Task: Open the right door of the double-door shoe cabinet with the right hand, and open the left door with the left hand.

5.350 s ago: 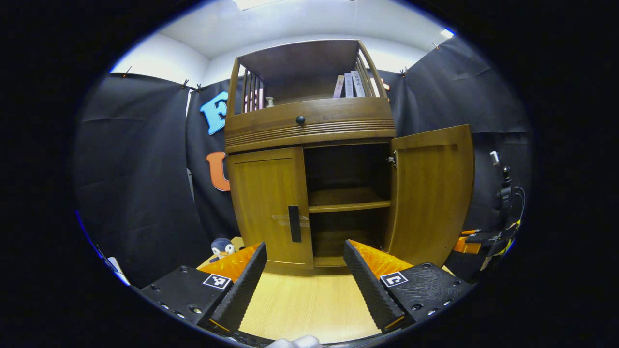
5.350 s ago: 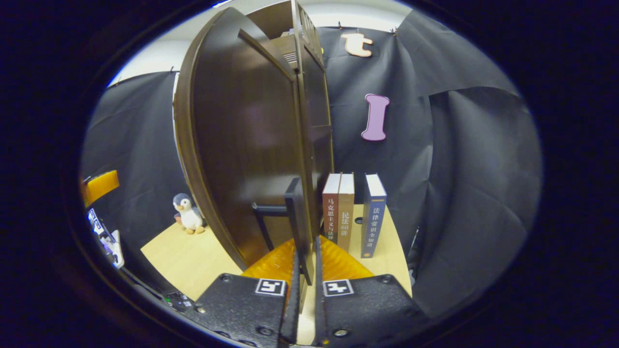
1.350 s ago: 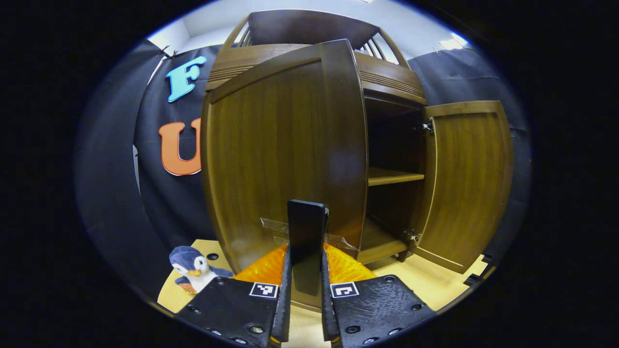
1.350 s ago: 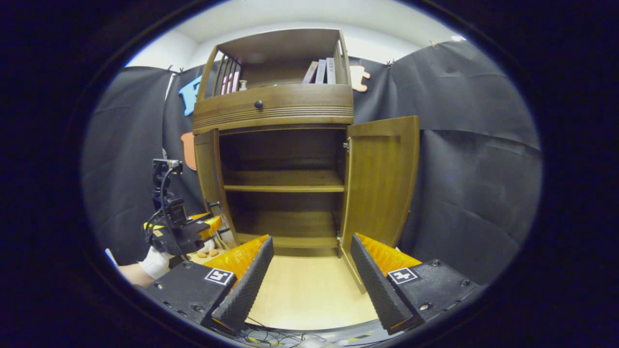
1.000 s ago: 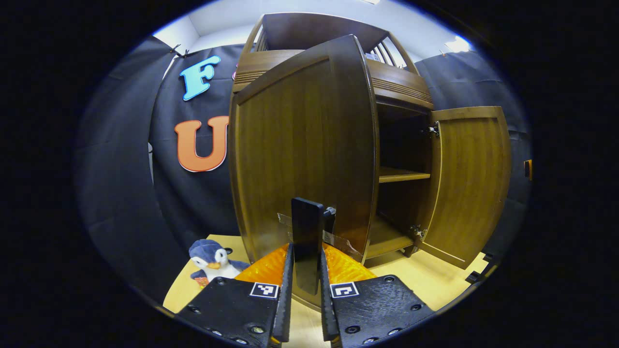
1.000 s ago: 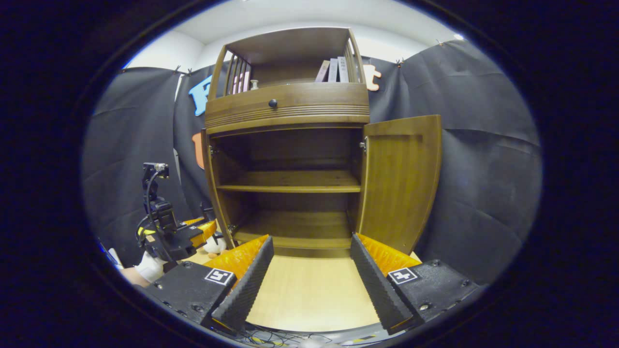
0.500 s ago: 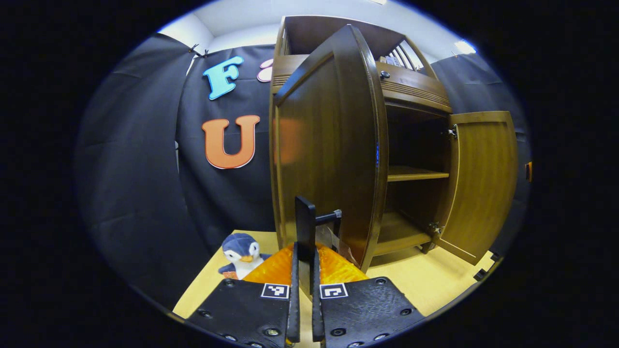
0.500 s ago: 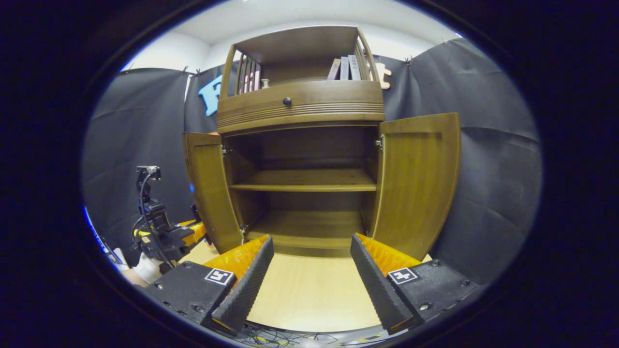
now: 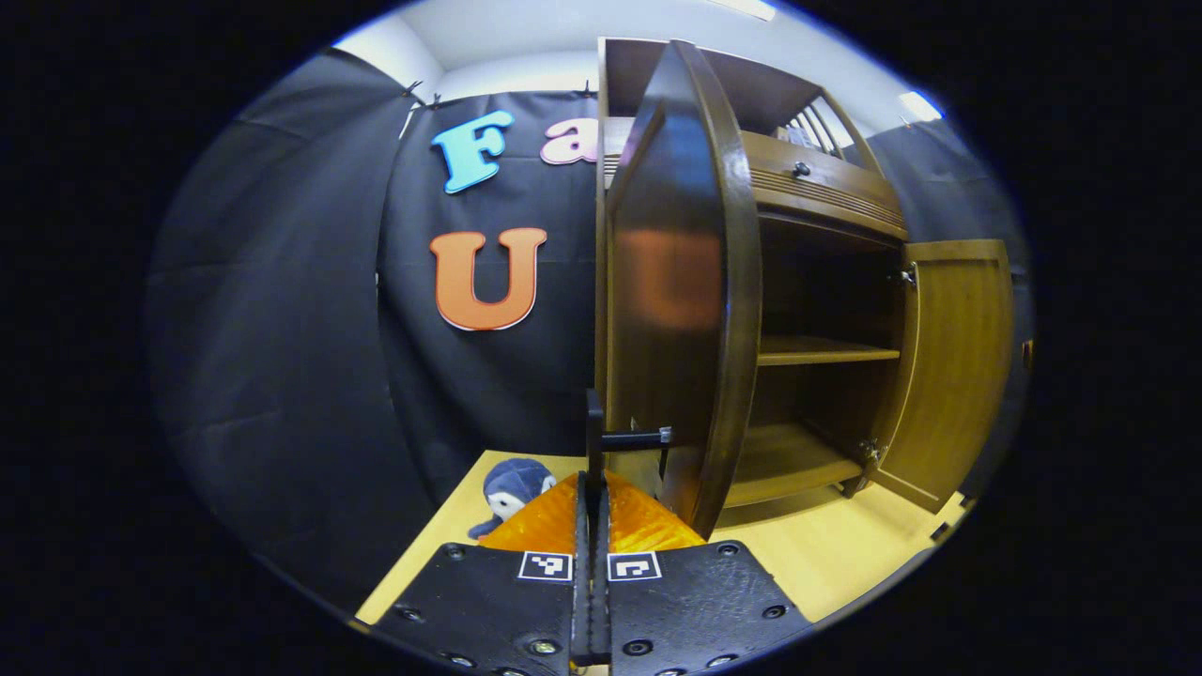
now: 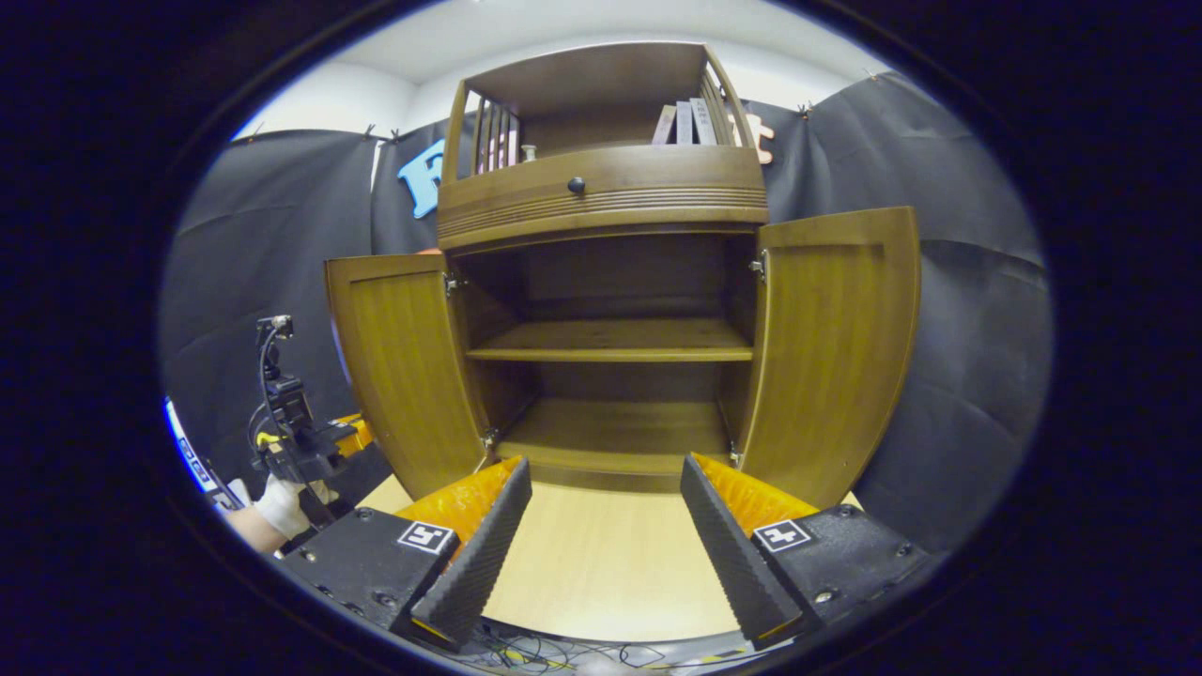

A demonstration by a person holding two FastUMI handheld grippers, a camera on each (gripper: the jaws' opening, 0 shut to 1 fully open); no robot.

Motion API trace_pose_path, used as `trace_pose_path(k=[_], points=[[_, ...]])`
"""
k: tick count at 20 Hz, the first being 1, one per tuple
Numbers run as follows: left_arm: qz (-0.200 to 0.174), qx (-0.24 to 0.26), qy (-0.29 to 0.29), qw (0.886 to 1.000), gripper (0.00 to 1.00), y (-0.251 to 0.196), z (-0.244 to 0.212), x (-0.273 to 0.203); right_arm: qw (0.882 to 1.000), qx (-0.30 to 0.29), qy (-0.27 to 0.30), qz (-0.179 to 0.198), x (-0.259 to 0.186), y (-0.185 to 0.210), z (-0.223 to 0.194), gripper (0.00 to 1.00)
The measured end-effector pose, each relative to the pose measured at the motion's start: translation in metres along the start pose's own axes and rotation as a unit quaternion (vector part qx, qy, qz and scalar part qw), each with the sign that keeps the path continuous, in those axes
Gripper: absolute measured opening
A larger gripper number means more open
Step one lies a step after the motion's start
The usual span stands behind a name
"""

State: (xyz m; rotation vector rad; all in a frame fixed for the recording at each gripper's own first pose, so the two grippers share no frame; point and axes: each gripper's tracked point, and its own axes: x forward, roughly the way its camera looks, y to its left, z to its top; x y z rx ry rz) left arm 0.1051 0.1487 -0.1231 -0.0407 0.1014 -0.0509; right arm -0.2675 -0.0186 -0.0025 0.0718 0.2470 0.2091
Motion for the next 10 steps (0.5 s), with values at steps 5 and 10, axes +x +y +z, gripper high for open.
trace_pose_path(k=[5, 10], points=[[-0.012, -0.005, -0.006, 1.000, 0.00, -0.001, 0.002, -0.002, 1.000, -0.001, 0.009, 0.004, 0.000, 0.002, -0.005, 1.00], [-0.033, -0.002, -0.015, 0.999, 0.00, 0.015, -0.001, 0.001, 1.000, -0.005, 0.016, 0.006, 0.000, 0.003, -0.007, 1.00]])
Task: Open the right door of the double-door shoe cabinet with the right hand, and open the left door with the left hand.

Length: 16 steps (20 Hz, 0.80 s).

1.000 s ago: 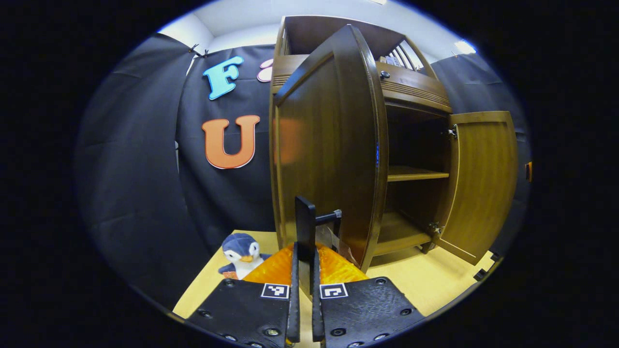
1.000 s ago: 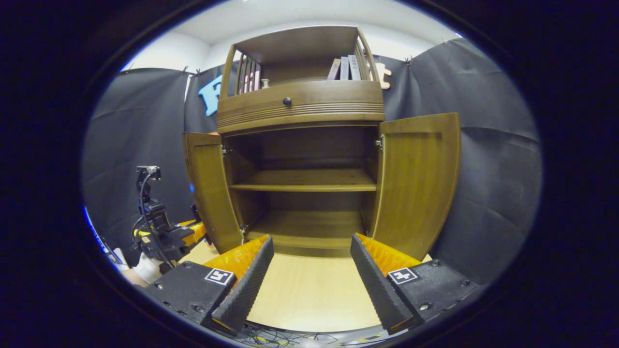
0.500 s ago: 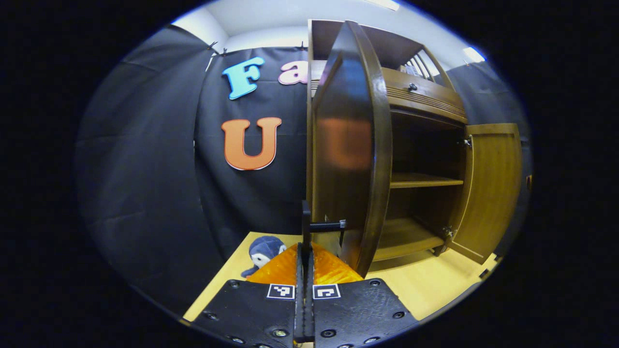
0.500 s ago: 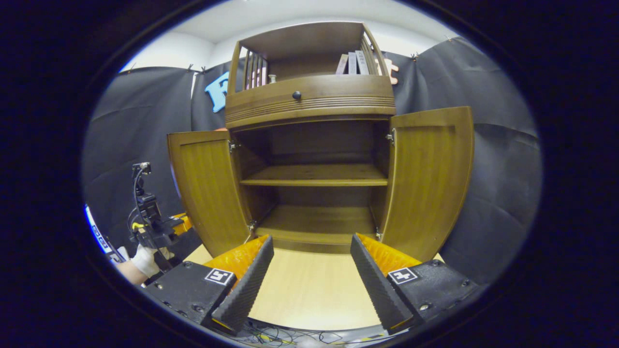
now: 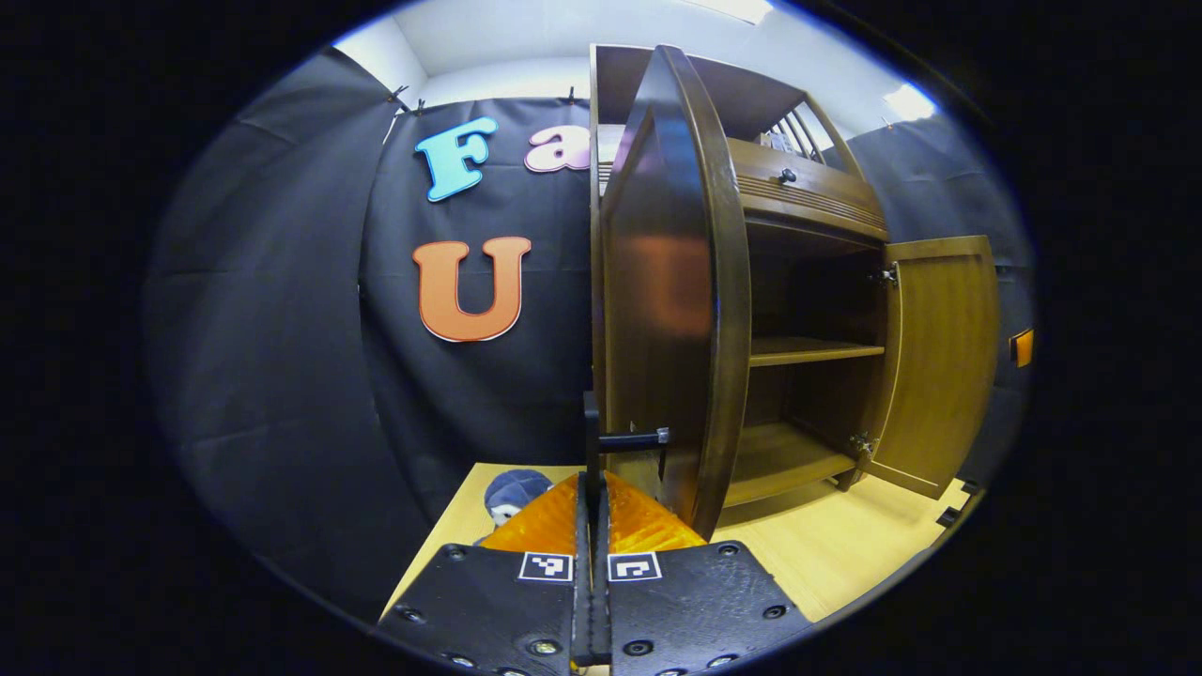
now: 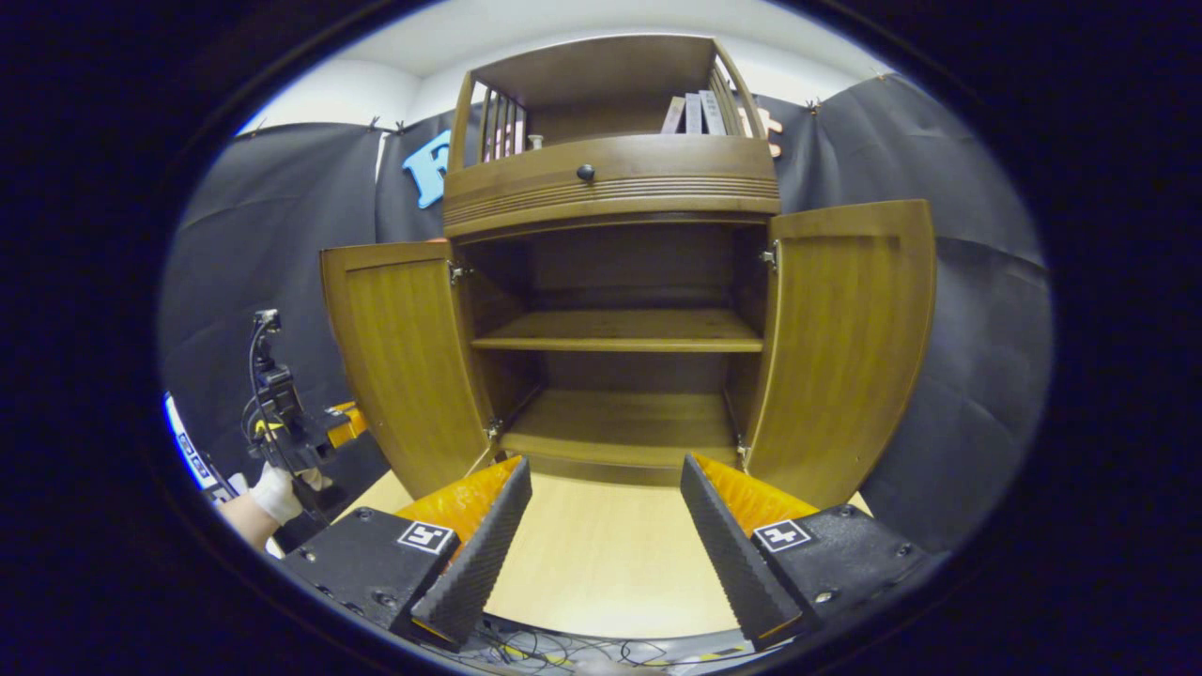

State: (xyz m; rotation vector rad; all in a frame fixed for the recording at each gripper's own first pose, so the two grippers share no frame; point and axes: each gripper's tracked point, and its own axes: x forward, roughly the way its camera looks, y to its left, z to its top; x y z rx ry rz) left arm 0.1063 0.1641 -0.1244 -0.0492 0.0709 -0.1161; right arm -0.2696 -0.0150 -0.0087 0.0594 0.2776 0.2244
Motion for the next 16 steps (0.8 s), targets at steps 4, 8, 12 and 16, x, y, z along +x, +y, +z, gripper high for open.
trace_pose_path(k=[4, 8, 12, 16], points=[[-0.022, 0.007, 0.001, 1.000, 0.00, 0.007, 0.002, 0.000, 1.000, -0.004, 0.005, 0.003, 0.000, 0.001, 0.000, 1.00], [-0.045, 0.006, 0.002, 0.999, 0.00, 0.020, 0.000, 0.002, 1.000, -0.005, 0.008, 0.006, 0.001, 0.001, -0.001, 1.00], [-0.070, 0.004, 0.000, 0.998, 0.00, 0.029, 0.001, 0.004, 1.000, -0.009, 0.012, 0.005, 0.000, 0.001, -0.001, 1.00], [-0.089, 0.005, -0.003, 0.996, 0.00, 0.036, 0.001, 0.007, 1.000, -0.011, 0.014, 0.005, 0.000, 0.001, 0.000, 1.00]])
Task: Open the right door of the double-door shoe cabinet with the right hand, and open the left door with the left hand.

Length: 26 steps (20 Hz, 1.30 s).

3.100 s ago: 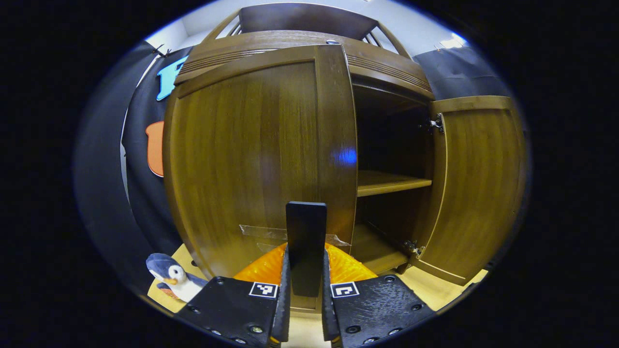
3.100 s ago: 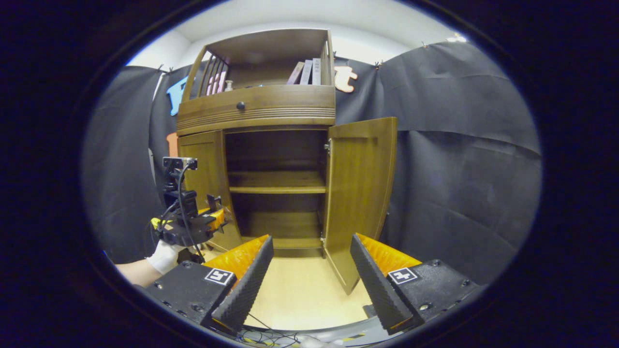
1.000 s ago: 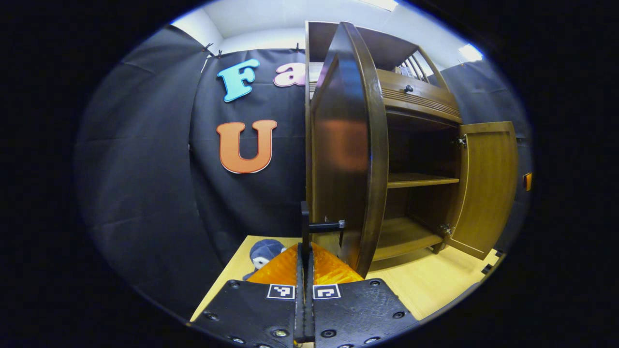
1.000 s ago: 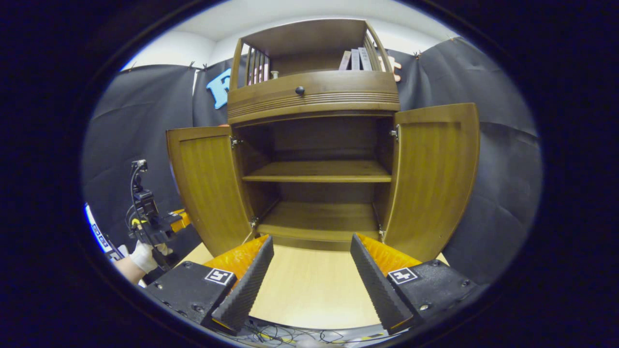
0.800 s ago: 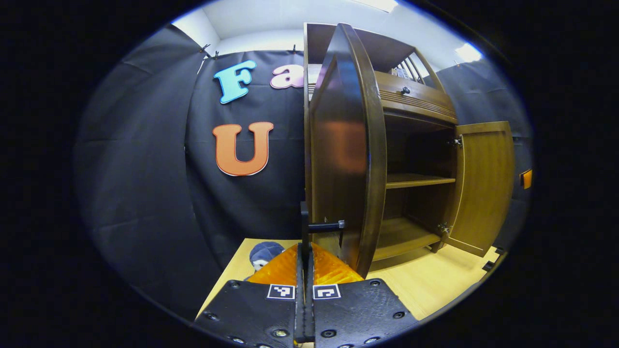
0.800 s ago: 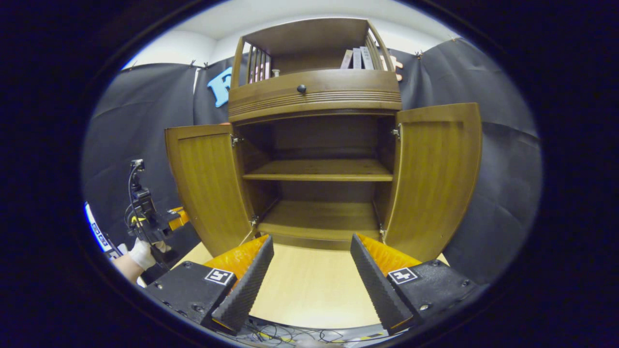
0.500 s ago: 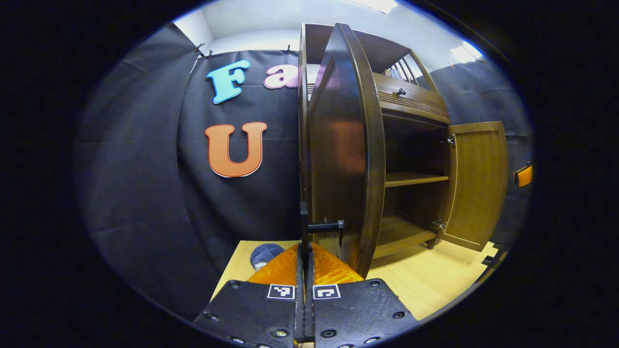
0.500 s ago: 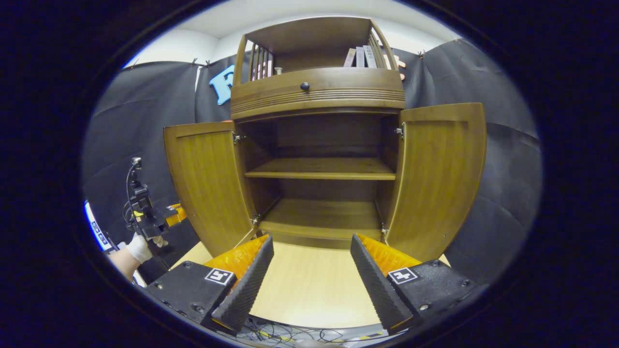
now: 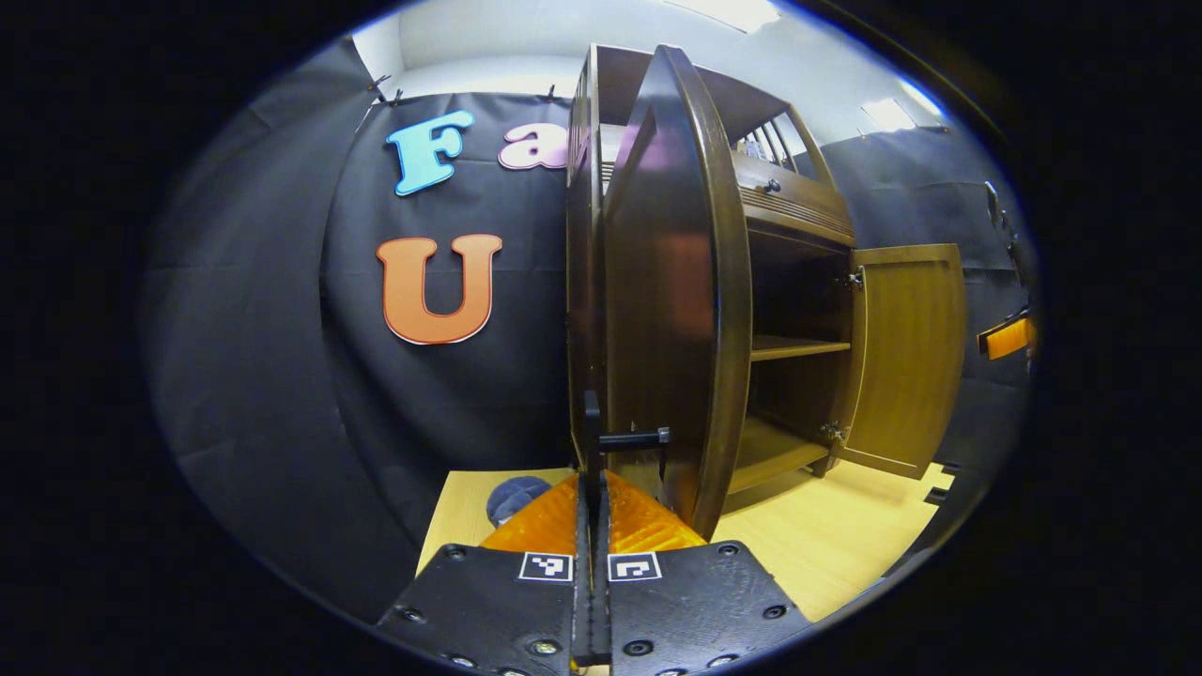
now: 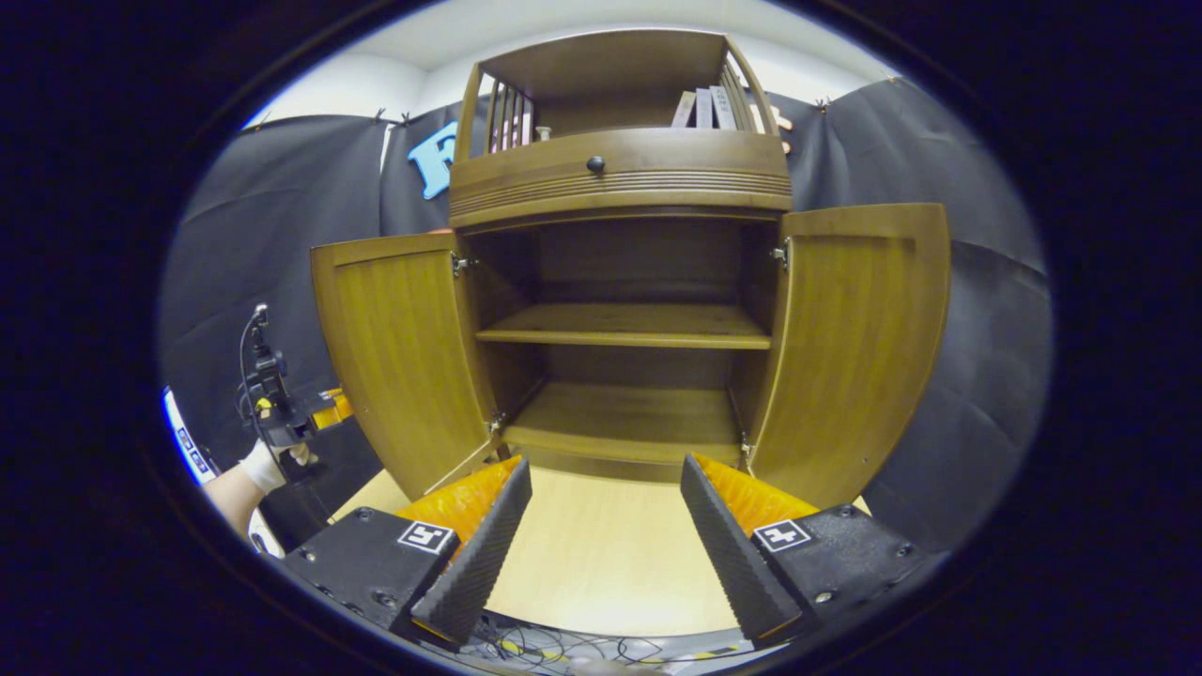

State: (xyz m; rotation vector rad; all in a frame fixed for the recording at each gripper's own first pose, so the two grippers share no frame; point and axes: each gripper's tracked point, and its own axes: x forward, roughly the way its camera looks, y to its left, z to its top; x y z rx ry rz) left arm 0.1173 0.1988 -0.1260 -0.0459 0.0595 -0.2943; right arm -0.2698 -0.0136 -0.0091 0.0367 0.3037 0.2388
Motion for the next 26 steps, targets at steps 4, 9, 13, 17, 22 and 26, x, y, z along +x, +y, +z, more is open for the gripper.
trace_pose_path(k=[4, 9, 13, 17, 22, 26], points=[[-0.010, 0.002, -0.002, 1.000, 0.00, 0.004, 0.002, 0.000, 1.000, -0.008, -0.002, -0.003, 0.000, -0.002, 0.003, 1.00], [0.018, 0.004, 0.003, 1.000, 0.33, 0.018, 0.000, -0.004, 1.000, -0.007, 0.003, -0.002, 0.000, -0.002, 0.002, 1.00], [0.037, 0.009, 0.015, 0.999, 0.88, 0.024, 0.000, -0.009, 1.000, -0.001, 0.001, -0.005, 0.001, -0.003, 0.004, 1.00], [0.057, -0.001, 0.027, 0.998, 0.95, 0.028, 0.001, -0.025, 1.000, 0.005, -0.007, -0.013, 0.004, -0.009, 0.006, 1.00], [0.111, 0.009, 0.011, 0.994, 0.97, 0.025, 0.034, -0.064, 1.000, 0.012, -0.010, -0.016, 0.010, -0.015, 0.010, 1.00], [0.148, 0.028, 0.003, 0.989, 0.96, -0.006, 0.077, -0.078, 0.999, 0.018, -0.023, -0.025, 0.018, -0.028, 0.021, 1.00]])
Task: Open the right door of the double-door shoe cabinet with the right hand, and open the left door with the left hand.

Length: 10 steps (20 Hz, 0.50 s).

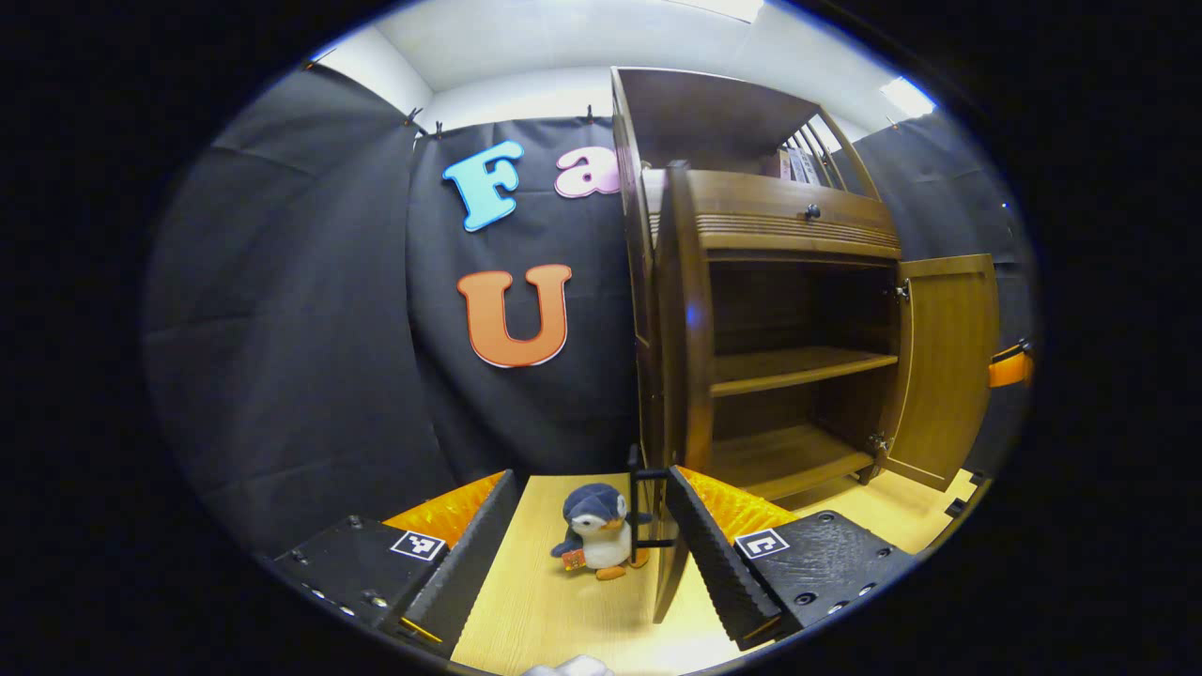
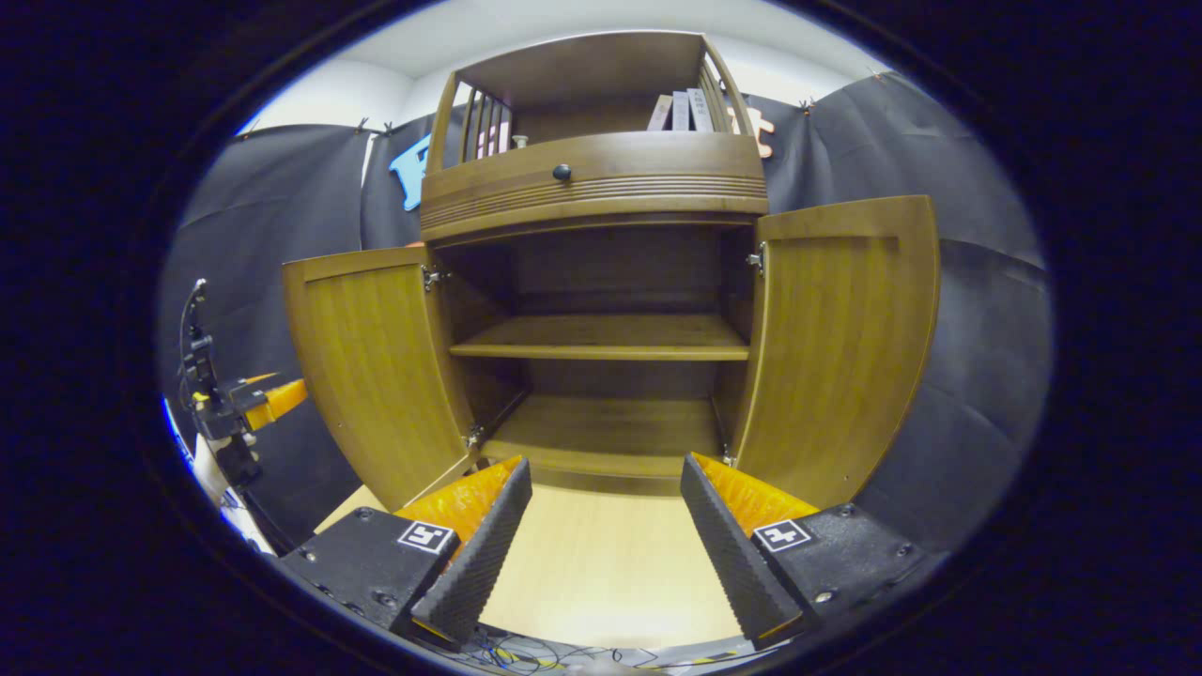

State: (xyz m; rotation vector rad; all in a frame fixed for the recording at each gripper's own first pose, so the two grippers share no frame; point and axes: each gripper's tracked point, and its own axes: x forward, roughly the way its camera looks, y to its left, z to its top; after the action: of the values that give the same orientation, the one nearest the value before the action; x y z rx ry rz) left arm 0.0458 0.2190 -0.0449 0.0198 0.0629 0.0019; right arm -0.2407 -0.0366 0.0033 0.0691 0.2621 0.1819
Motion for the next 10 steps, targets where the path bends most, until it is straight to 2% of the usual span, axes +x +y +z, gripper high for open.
trace_pose_path(k=[1, 2, 4, 5, 6, 10], points=[[0.006, -0.003, 0.000, 1.000, 1.00, -0.010, 0.009, -0.002, 1.000, 0.003, -0.004, -0.002, 0.003, -0.004, 0.005, 1.00], [0.007, -0.009, 0.000, 1.000, 0.96, -0.023, 0.017, -0.002, 1.000, 0.004, -0.009, -0.005, 0.003, -0.009, 0.008, 1.00], [0.008, -0.023, 0.008, 1.000, 1.00, -0.048, 0.026, -0.003, 1.000, 0.002, -0.021, -0.016, 0.003, -0.019, 0.015, 0.99], [0.006, -0.030, 0.010, 0.999, 0.95, -0.063, 0.030, -0.003, 0.999, 0.000, -0.027, -0.020, 0.003, -0.023, 0.019, 0.99], [0.005, -0.034, 0.007, 0.999, 0.95, -0.075, 0.035, -0.004, 0.999, 0.001, -0.033, -0.021, 0.003, -0.027, 0.022, 0.99], [-0.018, -0.045, -0.004, 0.999, 0.96, -0.142, 0.040, 0.005, 0.998, 0.009, -0.050, -0.031, 0.001, -0.044, 0.034, 1.00]])
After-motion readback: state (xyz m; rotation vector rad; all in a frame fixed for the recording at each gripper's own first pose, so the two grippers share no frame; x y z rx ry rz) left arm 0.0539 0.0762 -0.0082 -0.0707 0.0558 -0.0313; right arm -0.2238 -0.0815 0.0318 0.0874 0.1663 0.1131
